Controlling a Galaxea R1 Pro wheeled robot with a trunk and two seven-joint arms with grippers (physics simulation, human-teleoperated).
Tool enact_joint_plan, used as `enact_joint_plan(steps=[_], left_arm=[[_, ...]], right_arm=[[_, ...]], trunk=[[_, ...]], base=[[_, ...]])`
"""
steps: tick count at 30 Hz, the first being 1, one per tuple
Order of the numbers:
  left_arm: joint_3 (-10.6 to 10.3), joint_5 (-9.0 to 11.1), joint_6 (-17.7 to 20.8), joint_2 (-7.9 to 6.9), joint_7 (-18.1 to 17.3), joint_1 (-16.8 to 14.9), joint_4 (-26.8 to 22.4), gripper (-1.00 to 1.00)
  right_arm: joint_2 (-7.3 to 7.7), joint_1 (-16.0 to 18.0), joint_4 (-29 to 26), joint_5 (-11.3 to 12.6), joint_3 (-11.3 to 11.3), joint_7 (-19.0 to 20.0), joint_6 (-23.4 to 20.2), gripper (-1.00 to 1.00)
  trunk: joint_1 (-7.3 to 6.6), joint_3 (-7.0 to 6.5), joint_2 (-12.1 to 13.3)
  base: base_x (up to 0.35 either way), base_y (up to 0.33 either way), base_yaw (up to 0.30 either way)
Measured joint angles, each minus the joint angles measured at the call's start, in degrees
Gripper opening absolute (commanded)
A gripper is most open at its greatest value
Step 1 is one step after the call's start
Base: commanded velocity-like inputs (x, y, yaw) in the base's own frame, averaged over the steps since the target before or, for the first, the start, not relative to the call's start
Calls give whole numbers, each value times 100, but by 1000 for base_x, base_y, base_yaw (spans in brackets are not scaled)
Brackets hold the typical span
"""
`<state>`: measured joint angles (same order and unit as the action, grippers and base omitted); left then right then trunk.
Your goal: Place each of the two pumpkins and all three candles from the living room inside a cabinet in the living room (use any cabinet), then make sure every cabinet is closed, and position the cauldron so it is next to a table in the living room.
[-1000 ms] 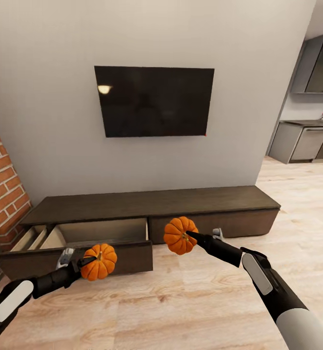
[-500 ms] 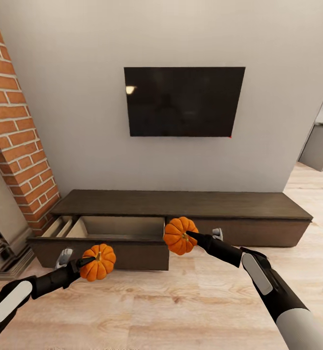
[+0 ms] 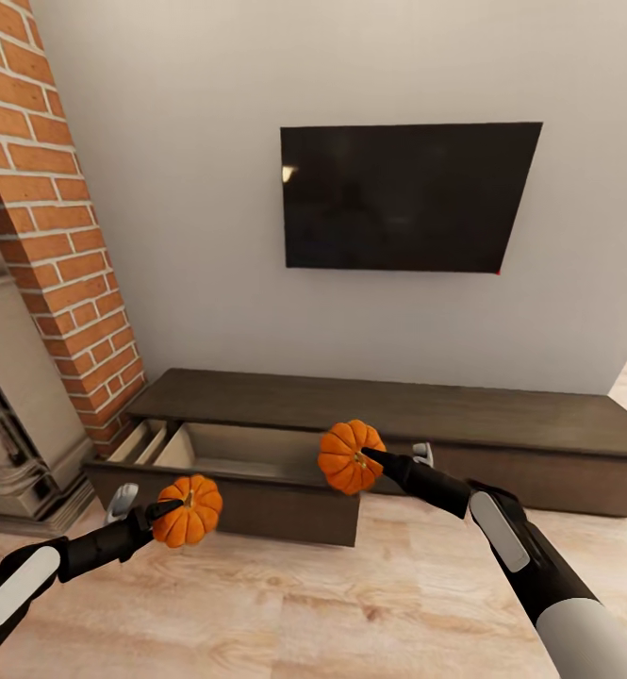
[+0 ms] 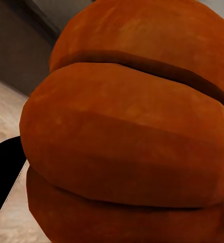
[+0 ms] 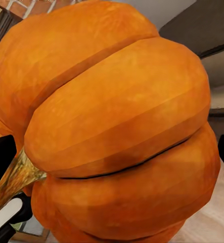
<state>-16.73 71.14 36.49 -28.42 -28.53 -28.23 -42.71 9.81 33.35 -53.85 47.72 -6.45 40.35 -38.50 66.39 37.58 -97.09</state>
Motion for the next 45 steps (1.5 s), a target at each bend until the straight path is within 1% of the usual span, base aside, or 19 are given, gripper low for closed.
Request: enact_joint_plan(steps=[2, 6, 11, 14, 19, 24, 31, 42, 45], left_arm=[[3, -7, -5, -34, 1, -1, 1, -100], [4, 2, -9, -203, -7, -1, 1, -100], [2, 7, -8, -272, -9, 0, 0, -100], [2, 8, -8, -279, -9, 0, 0, -100], [76, 3, -6, -282, -8, 0, 0, -100], [88, -8, -3, -290, -7, 0, 1, -100], [93, 22, 13, -290, -2, -1, -3, -100], [92, 3, 10, -291, -7, -1, -4, -100], [92, 7, 8, -290, -10, -1, -2, -100]], right_arm=[[0, 0, 1, 2, 1, -2, 11, -100], [0, 0, 2, 5, -7, -2, 124, -100], [0, 0, 2, 2, -8, -2, 149, -100], [0, 0, 2, 2, -8, -2, 144, -100], [0, 0, 2, 3, -8, -2, 146, -100], [0, 0, 2, 2, -10, -3, 142, -100], [0, 1, -1, 47, -10, -2, 134, -100], [0, 0, 2, 36, -8, -3, 144, -100], [0, 0, 0, 35, -7, -1, 141, -100]], trunk=[[0, 0, 0], [0, 0, 0], [0, 0, 0], [0, 0, 0], [0, 0, 0], [0, 0, 0], [2, -1, 0], [3, 0, 0], [2, 0, 0]], base=[[323, 101, 3], [323, 102, 1], [323, 102, 0], [323, 103, 0], [323, 103, 0], [315, 41, 0], [95, 65, 0], [68, 295, 0], [87, 148, 0]])
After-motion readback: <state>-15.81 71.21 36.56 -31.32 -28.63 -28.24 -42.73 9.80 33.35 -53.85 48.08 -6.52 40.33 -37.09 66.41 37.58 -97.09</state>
